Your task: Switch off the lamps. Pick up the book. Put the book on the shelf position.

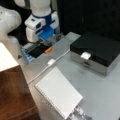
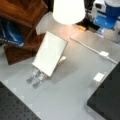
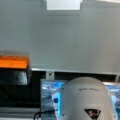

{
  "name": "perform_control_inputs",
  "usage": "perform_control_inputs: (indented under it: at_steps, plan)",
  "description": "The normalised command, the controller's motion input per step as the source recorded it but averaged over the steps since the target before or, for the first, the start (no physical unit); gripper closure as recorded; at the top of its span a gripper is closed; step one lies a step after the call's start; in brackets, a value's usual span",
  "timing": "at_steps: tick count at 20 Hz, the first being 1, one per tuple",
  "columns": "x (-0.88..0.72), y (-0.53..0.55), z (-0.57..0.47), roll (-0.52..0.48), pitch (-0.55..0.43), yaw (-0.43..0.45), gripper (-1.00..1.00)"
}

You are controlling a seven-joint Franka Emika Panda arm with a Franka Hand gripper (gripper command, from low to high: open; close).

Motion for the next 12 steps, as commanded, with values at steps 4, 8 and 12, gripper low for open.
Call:
perform_control_inputs:
  at_steps: [4,8,12]
  plan:
    - [-0.23,0.24,-0.2,0.061,-0.205,-0.125,-1.0]
    - [-0.28,0.22,-0.2,0.06,-0.186,-0.057,-1.0]
    - [-0.34,0.2,-0.15,0.085,-0.174,-0.028,-1.0]
